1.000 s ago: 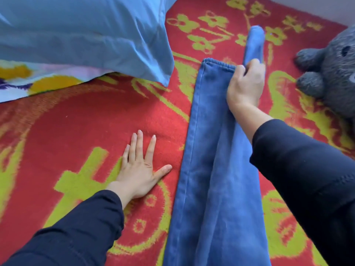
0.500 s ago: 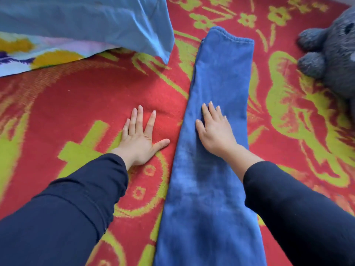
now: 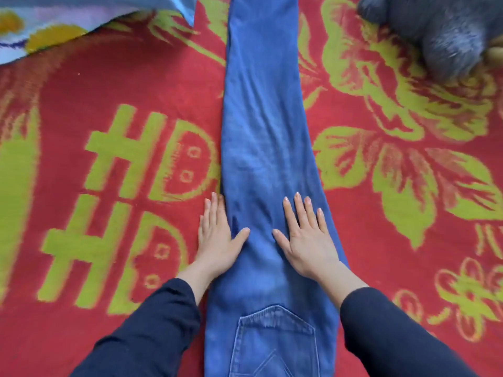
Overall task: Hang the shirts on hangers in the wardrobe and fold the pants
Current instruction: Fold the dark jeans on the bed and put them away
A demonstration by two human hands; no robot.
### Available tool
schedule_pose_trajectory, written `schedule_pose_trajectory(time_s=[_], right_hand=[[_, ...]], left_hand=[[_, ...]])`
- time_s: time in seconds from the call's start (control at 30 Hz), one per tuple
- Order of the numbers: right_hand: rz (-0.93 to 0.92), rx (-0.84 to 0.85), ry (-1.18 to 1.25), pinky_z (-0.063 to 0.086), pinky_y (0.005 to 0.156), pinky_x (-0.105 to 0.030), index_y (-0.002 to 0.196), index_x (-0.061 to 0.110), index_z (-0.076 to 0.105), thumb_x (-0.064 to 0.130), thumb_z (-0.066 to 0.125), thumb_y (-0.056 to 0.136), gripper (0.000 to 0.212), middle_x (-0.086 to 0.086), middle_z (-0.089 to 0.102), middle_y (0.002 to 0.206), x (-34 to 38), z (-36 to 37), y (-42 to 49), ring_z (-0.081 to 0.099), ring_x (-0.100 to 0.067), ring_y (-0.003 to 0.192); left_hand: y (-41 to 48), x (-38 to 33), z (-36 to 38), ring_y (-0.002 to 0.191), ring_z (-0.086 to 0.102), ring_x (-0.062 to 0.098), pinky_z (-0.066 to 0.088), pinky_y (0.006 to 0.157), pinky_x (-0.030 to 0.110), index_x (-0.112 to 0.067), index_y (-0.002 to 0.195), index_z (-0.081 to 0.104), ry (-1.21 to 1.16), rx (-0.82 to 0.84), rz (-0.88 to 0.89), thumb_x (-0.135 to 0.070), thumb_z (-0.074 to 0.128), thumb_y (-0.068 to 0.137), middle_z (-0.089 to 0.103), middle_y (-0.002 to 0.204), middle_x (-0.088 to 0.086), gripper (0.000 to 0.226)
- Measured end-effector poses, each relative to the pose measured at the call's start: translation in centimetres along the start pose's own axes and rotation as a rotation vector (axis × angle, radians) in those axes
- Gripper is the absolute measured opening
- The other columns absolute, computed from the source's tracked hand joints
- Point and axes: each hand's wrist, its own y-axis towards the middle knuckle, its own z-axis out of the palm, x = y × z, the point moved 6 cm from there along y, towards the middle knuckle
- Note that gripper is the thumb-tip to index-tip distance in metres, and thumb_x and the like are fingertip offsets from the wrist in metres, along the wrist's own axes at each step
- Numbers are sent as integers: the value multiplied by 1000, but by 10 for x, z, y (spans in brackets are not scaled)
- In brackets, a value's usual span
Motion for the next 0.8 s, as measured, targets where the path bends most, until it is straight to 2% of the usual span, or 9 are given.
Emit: schedule_pose_trajectory(time_s=[0.1, 0.27, 0.4, 0.5, 0.57, 0.6, 0.67, 0.73, 0.8], right_hand=[[38, 9, 10, -14, 116, -42, 146, 24, -25, 60, 17, 97, 74, 2, -28, 155, -8, 29, -47, -24, -22, 145], [22, 3, -26, -22, 111, -44, 145, 26, -25, 65, 11, 93, 74, 5, -28, 155, -22, 66, -119, -35, -18, 138], [29, 26, 42, -13, 115, -47, 146, 26, -22, 68, 19, 92, 80, 7, -27, 156, -22, 99, -185, -36, -17, 138], [255, -61, 380, 10, 115, -45, 152, 25, -11, 63, 43, 89, 91, 9, -18, 159, -20, 114, -236, -12, -13, 147], [518, -69, 705, 20, 111, -46, 153, 16, 12, 58, 56, 86, 90, 3, 1, 161, -19, 132, -264, 9, -16, 147], [595, -52, 796, 23, 109, -46, 146, 14, 29, 55, 58, 86, 77, -1, 13, 158, -16, 140, -273, 18, -20, 144], [598, -18, 856, 32, 103, -44, 121, 11, 50, 47, 59, 89, 49, -5, 38, 142, -9, 144, -279, 34, -25, 133], [538, -40, 959, 40, 87, -37, 103, 10, 55, 40, 62, 89, 34, -5, 56, 113, -11, 139, -282, 51, -28, 113], [465, -55, 1040, 36, 72, -30, 92, 14, 55, 39, 66, 87, 27, 3, 59, 90, -21, 126, -291, 58, -25, 93]], left_hand=[[-42, 9, 12, 147, -11, 12, -5, 116, 28, -18, 153, -1, -33, -26, -29, -31, 63, 89, -8, 161, -6, 91], [-120, 35, 33, 146, 8, 20, 8, 116, 33, -21, 154, 3, -46, -12, -82, -24, 62, 89, 5, 161, -5, 88], [-190, 54, 58, 141, 18, 27, 9, 114, 35, -20, 153, 7, -140, -18, -273, -18, 62, 90, 20, 154, 8, 83], [-236, 64, 78, 138, 28, 29, 17, 115, 40, -11, 148, 24, -308, -7, -376, -18, 56, 95, 36, 145, 12, 62], [-258, 67, 88, 129, 42, 30, 33, 104, 38, -9, 137, 35, -396, 15, -410, -21, 48, 99, 48, 136, 9, 42], [-267, 68, 90, 122, 48, 28, 37, 96, 35, -10, 132, 37, -398, 31, -428, -21, 43, 100, 52, 130, 8, 34], [-280, 68, 90, 111, 50, 22, 34, 89, 30, -11, 128, 40, -357, 60, -437, -18, 38, 102, 54, 126, 6, 28], [-291, 65, 87, 112, 50, 21, 34, 90, 30, -11, 127, 43, -335, 74, -406, -14, 39, 101, 55, 126, 6, 27], [-304, 57, 81, 118, 52, 23, 38, 97, 33, -10, 128, 45, -346, 82, -356, -14, 44, 100, 56, 127, 5, 28]])
